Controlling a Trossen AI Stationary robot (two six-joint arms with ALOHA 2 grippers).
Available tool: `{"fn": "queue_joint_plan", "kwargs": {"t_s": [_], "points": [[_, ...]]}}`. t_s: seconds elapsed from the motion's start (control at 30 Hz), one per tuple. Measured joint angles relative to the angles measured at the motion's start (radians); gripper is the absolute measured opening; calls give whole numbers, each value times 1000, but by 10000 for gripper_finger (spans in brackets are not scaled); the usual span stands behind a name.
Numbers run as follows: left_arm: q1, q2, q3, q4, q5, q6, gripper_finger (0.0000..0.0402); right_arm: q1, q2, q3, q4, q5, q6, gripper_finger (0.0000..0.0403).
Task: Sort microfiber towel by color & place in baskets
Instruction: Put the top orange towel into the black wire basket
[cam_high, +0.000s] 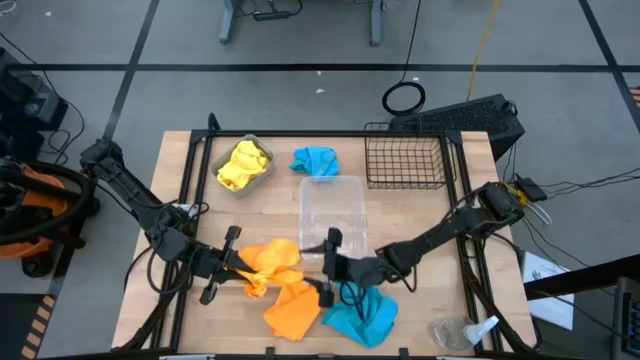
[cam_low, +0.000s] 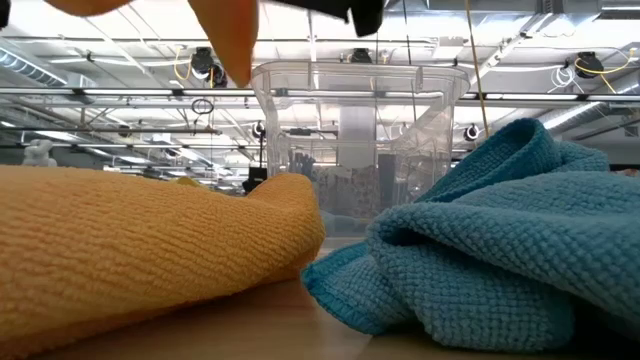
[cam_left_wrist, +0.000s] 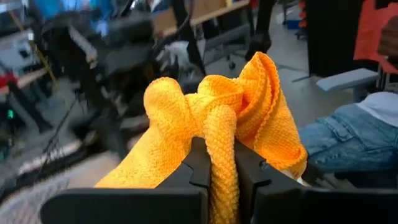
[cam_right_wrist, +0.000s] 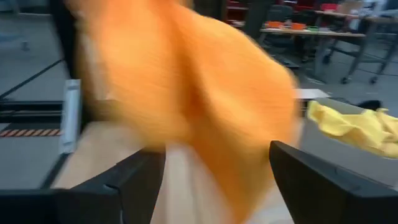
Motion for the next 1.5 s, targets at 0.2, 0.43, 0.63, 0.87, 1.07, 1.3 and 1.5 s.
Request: {"fn": "queue_joint_plan", "kwargs": {"t_s": [0.2,0.43,0.63,0.87,1.07,1.3,1.5], "points": [[2,29,0,95,7,111,32,-63,0,0,20,-185,0,236],[4,30,0,87,-165,131,37,-31,0,0,32,-216,-22,99],[49,59,-2,108,-199,121,34,11,0,7,117,-198,-142,9],[98,117,-2,241,-175,159,34,-4,-1,44,148,-48,-169,59],[132,157,6,291,-164,164,34,0,-1,67,148,-31,-217,149],[177,185,6,304,-136,155,34,1,-1,71,137,-17,-256,297],[207,223,6,412,-62,155,34,-14,10,72,141,-24,-356,375]]}}
